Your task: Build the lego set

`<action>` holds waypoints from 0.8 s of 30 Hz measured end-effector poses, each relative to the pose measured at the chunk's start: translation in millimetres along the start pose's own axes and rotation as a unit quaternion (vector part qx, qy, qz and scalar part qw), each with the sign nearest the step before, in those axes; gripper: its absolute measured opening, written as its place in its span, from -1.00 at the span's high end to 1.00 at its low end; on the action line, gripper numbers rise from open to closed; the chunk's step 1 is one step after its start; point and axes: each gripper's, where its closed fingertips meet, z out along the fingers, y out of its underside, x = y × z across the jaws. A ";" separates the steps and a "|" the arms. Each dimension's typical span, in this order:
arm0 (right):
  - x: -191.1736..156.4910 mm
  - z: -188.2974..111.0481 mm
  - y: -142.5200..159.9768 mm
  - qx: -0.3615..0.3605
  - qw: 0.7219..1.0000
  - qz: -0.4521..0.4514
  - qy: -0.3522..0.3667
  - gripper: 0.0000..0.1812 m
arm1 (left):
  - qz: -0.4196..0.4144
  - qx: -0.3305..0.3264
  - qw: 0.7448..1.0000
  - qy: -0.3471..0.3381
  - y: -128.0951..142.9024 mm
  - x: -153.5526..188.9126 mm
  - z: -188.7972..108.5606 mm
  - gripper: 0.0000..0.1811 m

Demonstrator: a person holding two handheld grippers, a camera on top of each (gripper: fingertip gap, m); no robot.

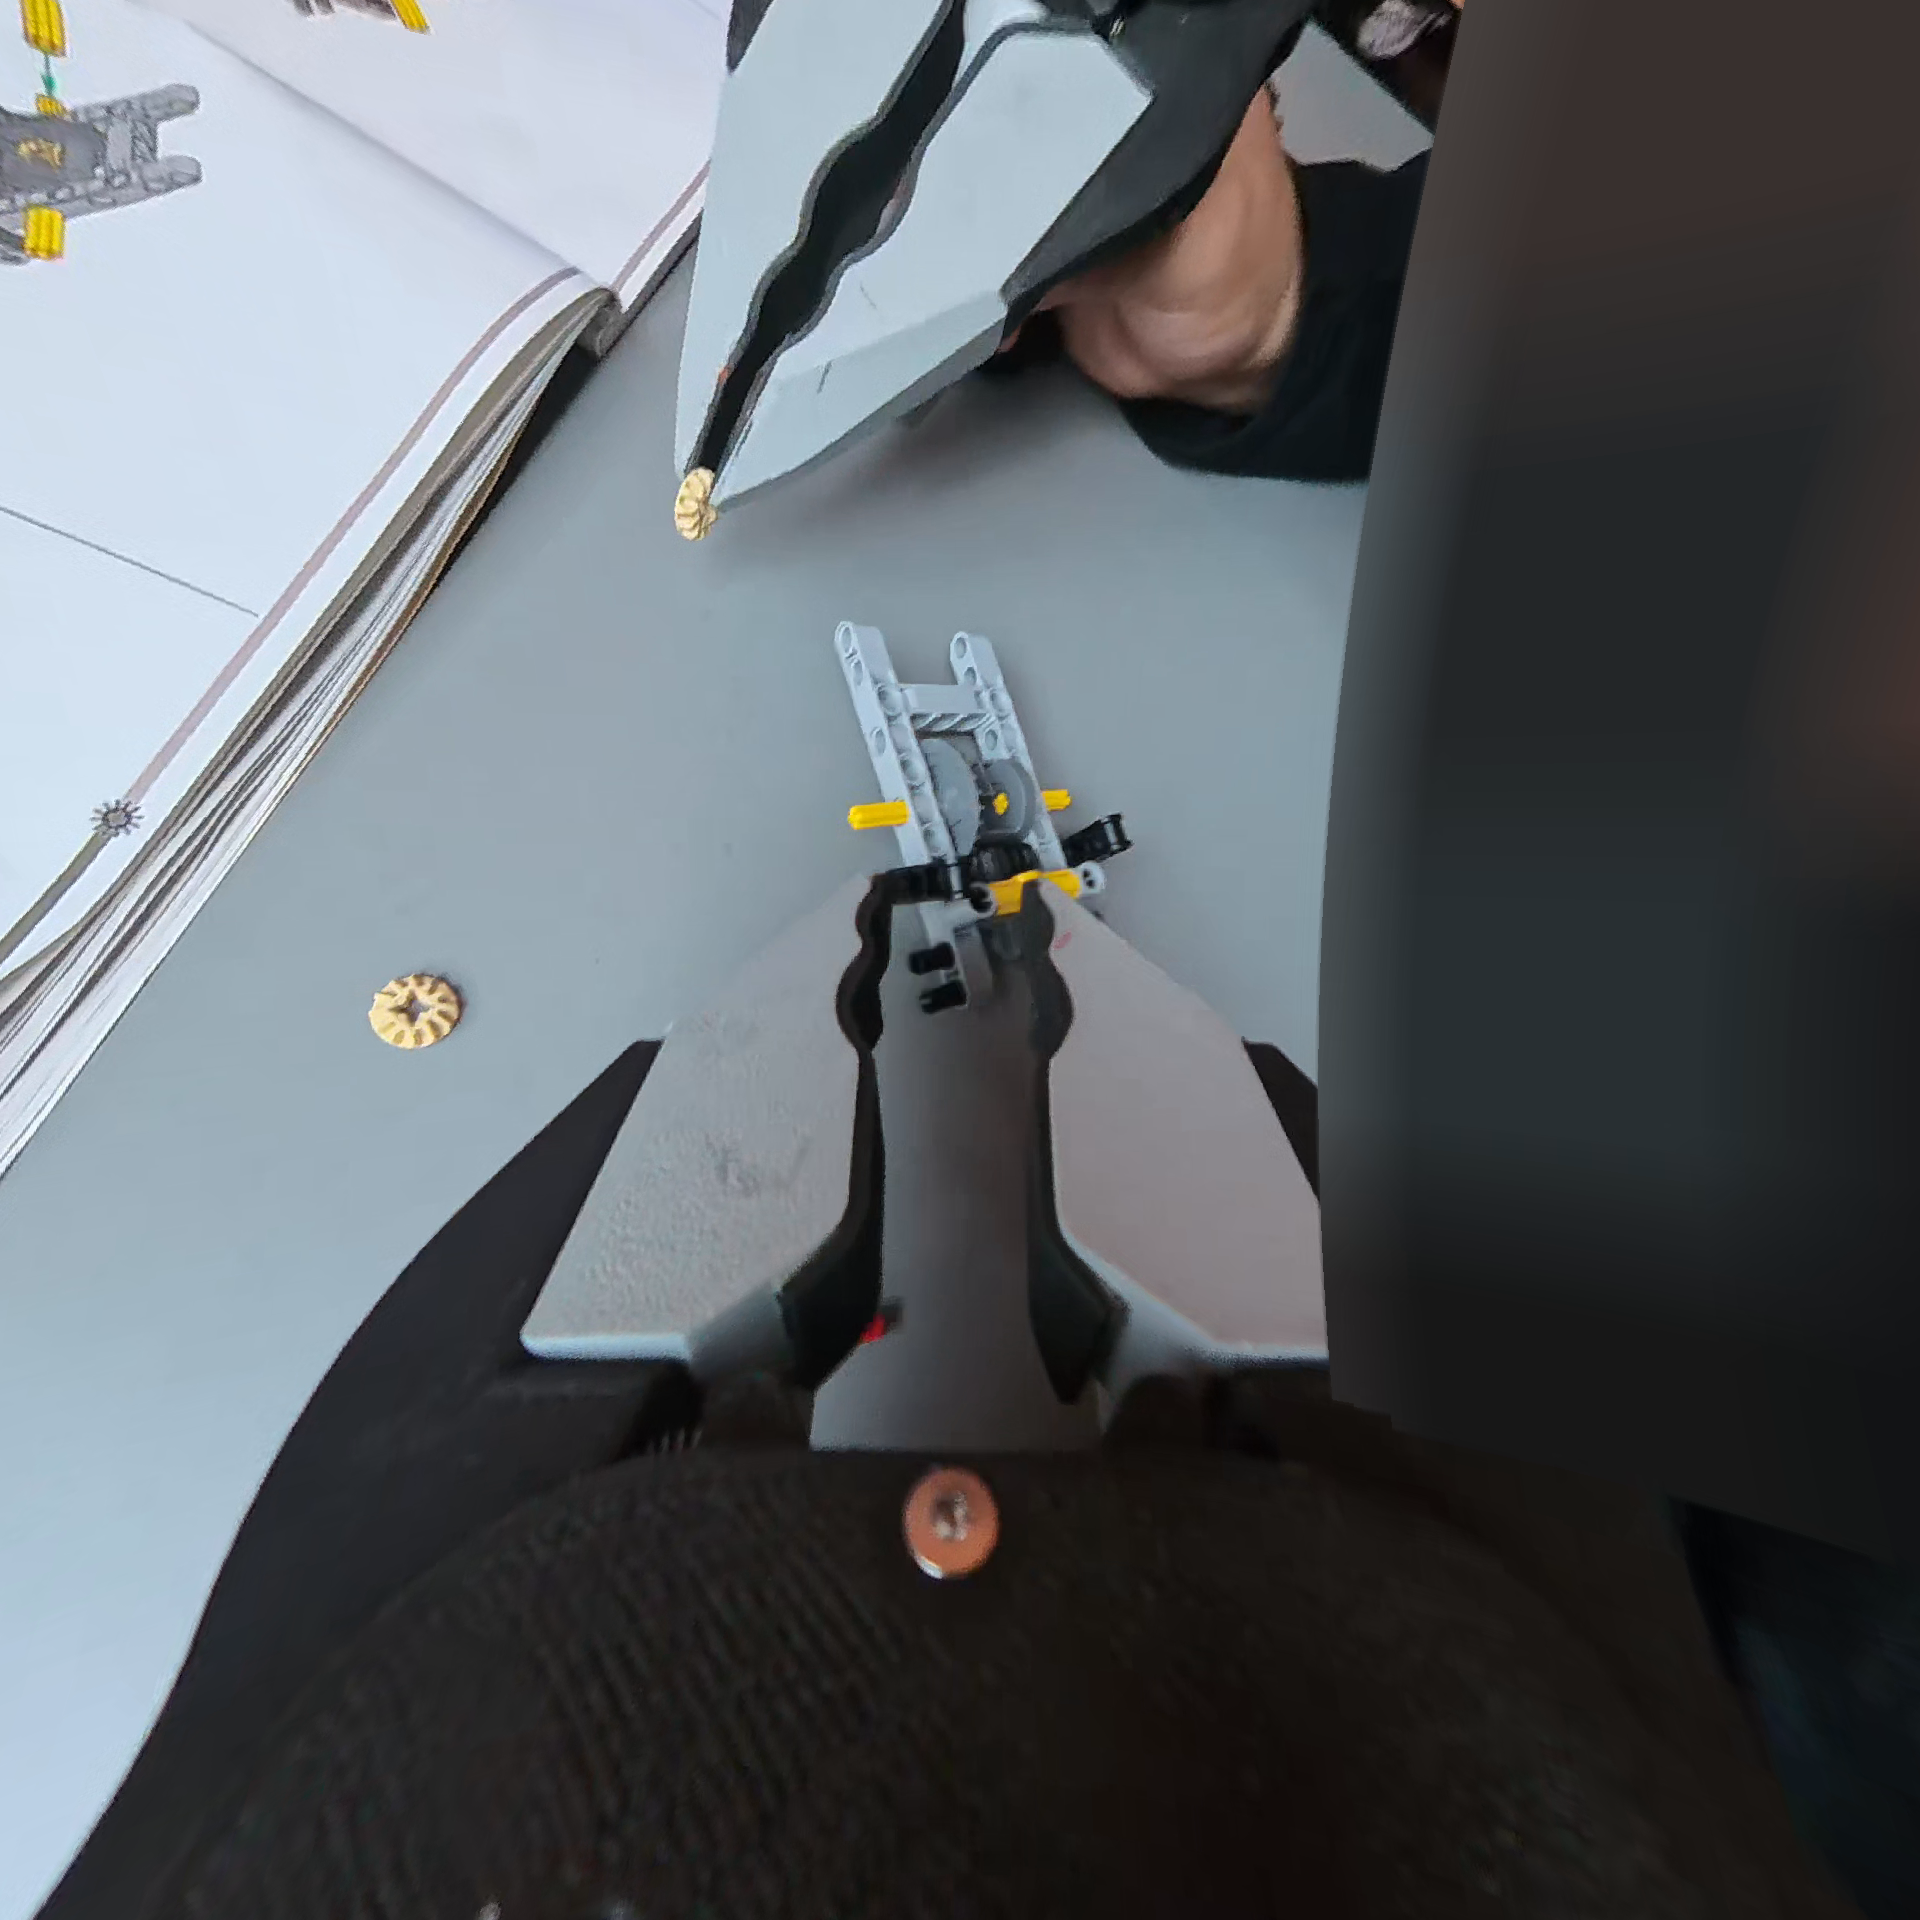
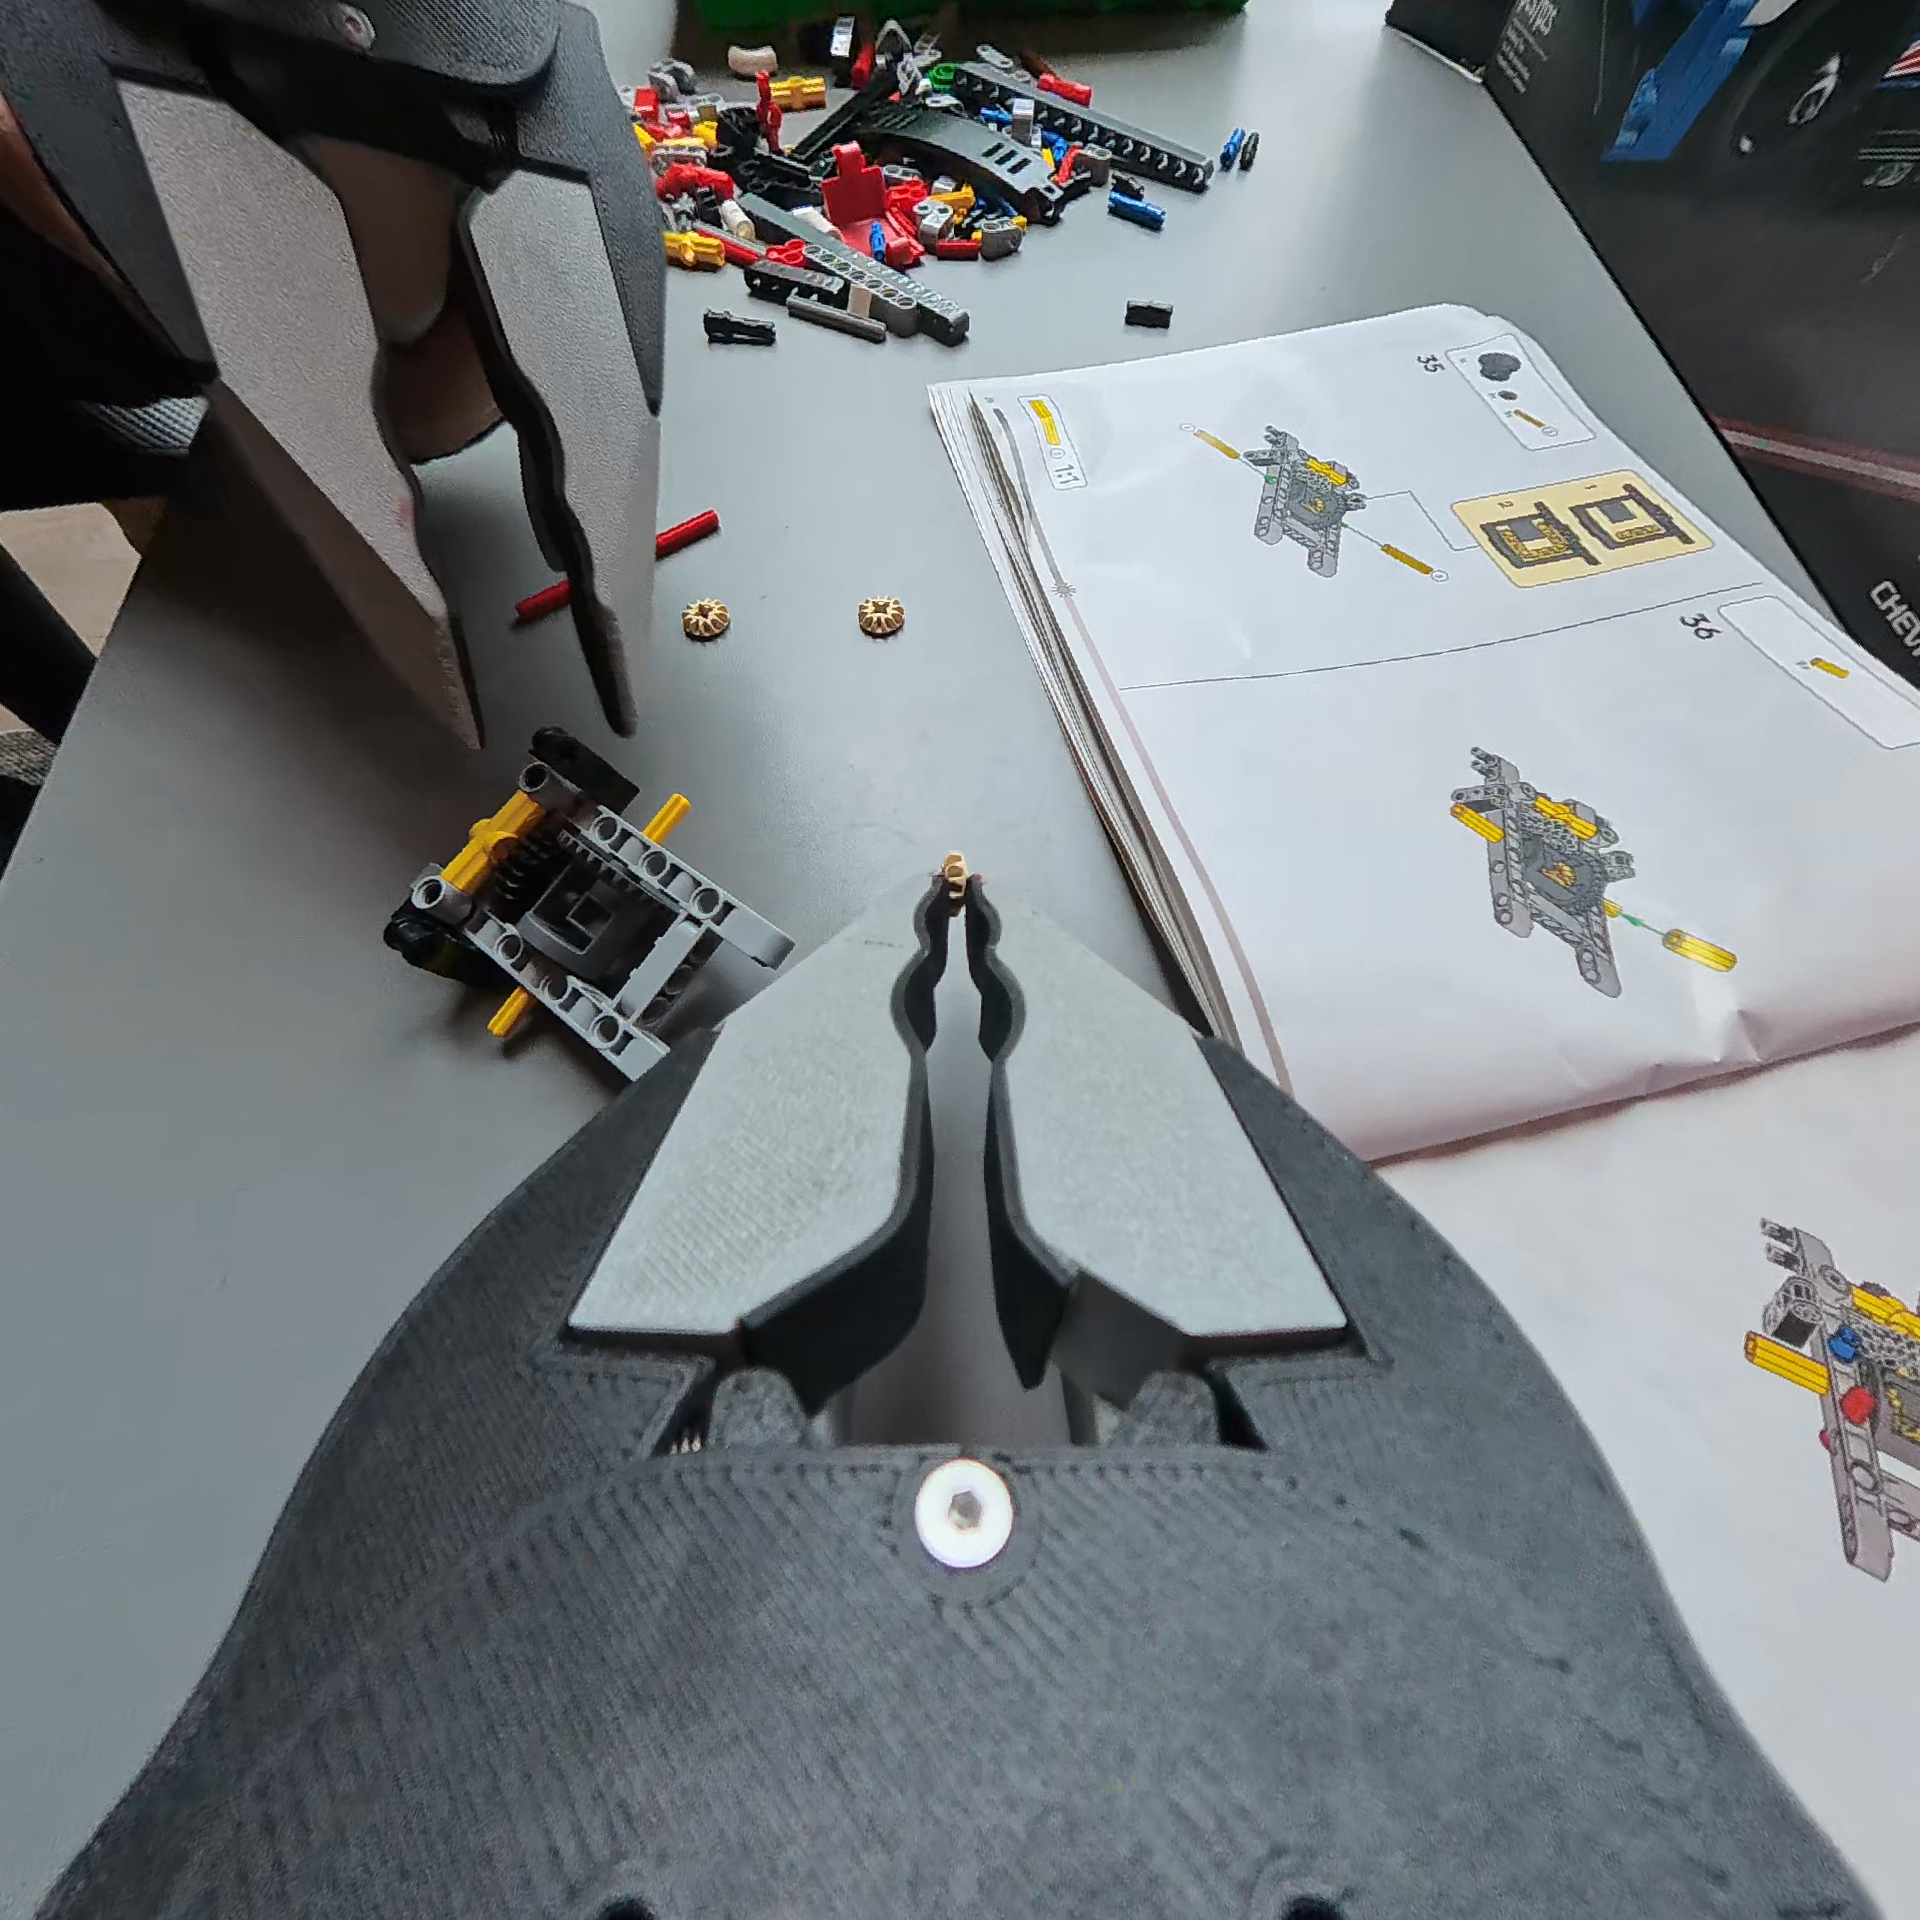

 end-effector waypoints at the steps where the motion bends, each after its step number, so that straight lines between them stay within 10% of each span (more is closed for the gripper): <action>1: 0.2 0.1 0.1 0.000 1.000 0.000 0.000 1.00 | 0.000 -0.004 1.000 -0.004 1.5 -2.0 1.2 0.77; 24: -2.7 1.5 1.3 -0.006 1.000 -0.016 0.003 1.00 | -0.204 0.038 0.975 0.076 3.7 -28.7 -2.4 0.92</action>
